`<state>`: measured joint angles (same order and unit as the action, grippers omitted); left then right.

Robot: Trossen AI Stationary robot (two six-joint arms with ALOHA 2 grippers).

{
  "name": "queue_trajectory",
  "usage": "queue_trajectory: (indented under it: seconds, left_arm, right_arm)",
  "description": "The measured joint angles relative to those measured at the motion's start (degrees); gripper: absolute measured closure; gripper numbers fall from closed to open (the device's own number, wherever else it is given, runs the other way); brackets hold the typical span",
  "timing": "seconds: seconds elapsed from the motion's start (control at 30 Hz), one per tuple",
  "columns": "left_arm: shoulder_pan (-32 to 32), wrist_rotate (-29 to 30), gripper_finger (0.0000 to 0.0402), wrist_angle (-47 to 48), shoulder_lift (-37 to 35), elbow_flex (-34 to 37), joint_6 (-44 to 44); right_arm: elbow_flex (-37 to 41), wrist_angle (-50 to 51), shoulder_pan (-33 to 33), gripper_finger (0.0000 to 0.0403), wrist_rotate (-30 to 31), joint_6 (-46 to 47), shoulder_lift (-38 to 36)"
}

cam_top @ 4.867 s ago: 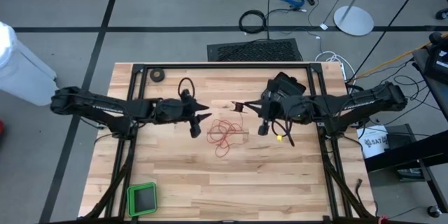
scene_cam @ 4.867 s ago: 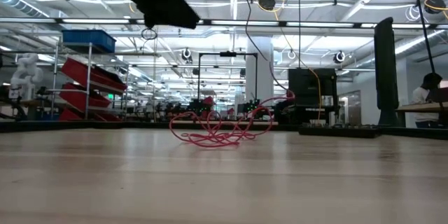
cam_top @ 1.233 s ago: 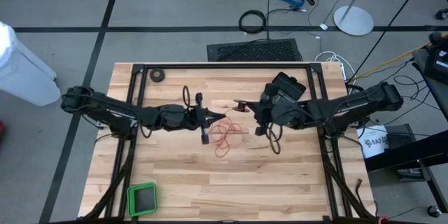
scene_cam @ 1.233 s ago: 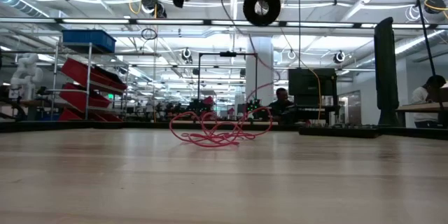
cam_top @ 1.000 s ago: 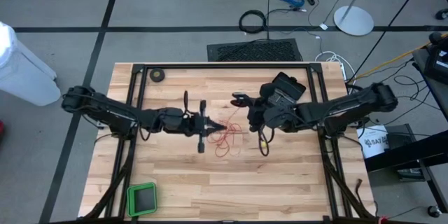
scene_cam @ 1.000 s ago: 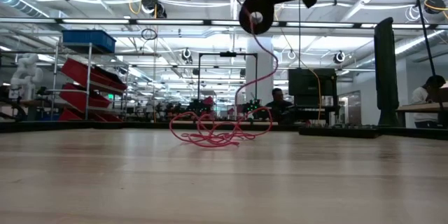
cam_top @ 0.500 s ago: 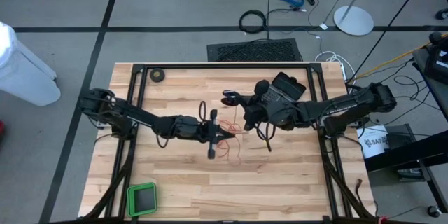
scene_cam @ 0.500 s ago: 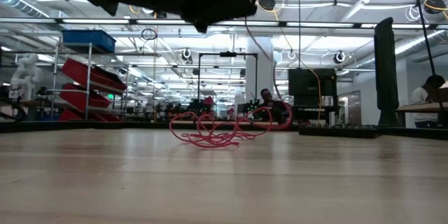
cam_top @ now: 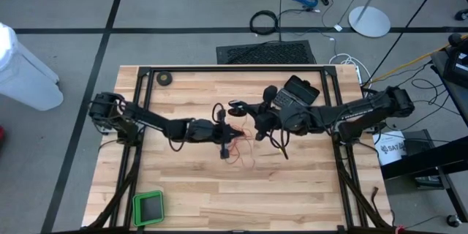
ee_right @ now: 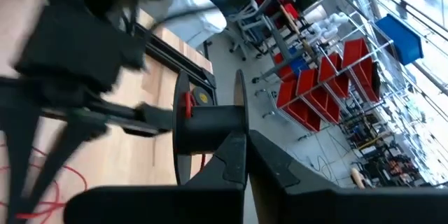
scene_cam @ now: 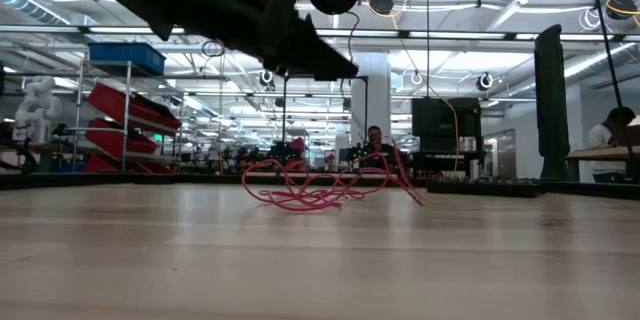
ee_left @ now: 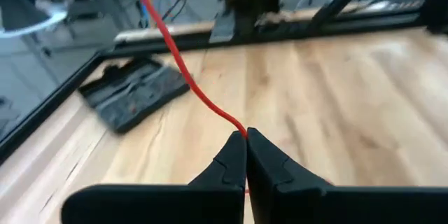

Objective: Coil cords
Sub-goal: Uncoil the red wire from the spool

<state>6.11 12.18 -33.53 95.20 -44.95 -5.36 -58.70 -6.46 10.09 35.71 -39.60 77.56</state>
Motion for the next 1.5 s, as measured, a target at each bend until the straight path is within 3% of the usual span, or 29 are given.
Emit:
queue_trajectory:
  seconds: [0.1,0.23,0.37,0.47,0.83,0.9,1.17,1.5]
  left_arm:
    - [-1.04,-1.61,0.0371,3.84,-0.45,0.03,0.45]
    - [-1.7,-3.64,0.0305,8.15,-2.93,0.07,0.57]
    - [-1.75,-2.99,0.025,14.32,-7.52,0.04,0.52]
    - [-1.75,-2.91,0.0231,18.09,-12.22,0.05,0.52]
    - [2.33,-1.61,0.0226,21.55,-26.84,0.04,-2.72]
    - [3.8,-1.58,0.0226,21.05,-27.58,0.03,-4.28]
    - [7.89,2.77,0.0226,21.01,-27.71,0.02,-10.03]
    - [8.7,1.8,0.0226,20.05,-26.49,0.02,-5.47]
  right_arm:
    - [0.0,0.41,1.27,0.0403,0.05,-0.06,-0.29]
    - [0.0,1.27,2.81,0.0403,3.53,0.12,-1.44]
    - [0.0,2.82,4.0,0.0403,5.11,1.36,-3.87]
    - [0.0,4.45,5.34,0.0403,4.9,2.27,-5.04]
    - [0.0,6.39,7.8,0.0403,4.72,-5.31,-5.37]
    - [0.0,6.82,7.8,0.0403,4.04,-6.07,-5.37]
    - [0.0,7.79,8.91,0.0403,-10.64,-14.22,-5.31]
    - [0.0,5.31,10.29,0.0403,-11.89,-23.74,-5.33]
